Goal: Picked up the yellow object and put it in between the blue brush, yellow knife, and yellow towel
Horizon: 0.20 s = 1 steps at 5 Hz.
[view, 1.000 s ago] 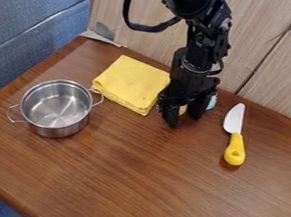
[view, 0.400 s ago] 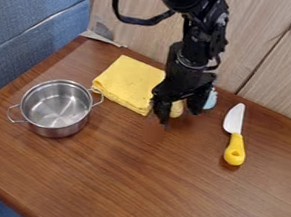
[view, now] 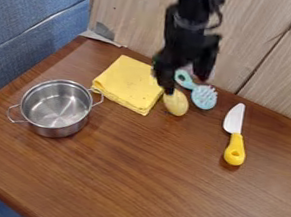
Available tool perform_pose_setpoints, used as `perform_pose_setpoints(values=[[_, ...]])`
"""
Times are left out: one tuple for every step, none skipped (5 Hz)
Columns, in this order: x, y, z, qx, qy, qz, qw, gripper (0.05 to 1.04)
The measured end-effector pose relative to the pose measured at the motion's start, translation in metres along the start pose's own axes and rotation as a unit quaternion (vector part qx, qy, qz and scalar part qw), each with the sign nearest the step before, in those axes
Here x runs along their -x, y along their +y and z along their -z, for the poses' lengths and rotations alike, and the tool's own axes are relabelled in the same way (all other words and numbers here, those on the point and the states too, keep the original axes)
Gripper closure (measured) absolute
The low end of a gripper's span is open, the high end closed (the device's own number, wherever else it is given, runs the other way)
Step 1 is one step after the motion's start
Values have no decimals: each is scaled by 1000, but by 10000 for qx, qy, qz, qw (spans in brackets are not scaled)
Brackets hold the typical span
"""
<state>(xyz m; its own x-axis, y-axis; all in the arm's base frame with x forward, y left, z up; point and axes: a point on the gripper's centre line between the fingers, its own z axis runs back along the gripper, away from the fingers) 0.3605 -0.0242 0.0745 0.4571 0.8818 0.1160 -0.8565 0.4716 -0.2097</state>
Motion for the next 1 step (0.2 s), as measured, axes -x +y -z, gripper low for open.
perform_pose_setpoints(values=[[-2,0,-3,39,-24,0,10000,83]])
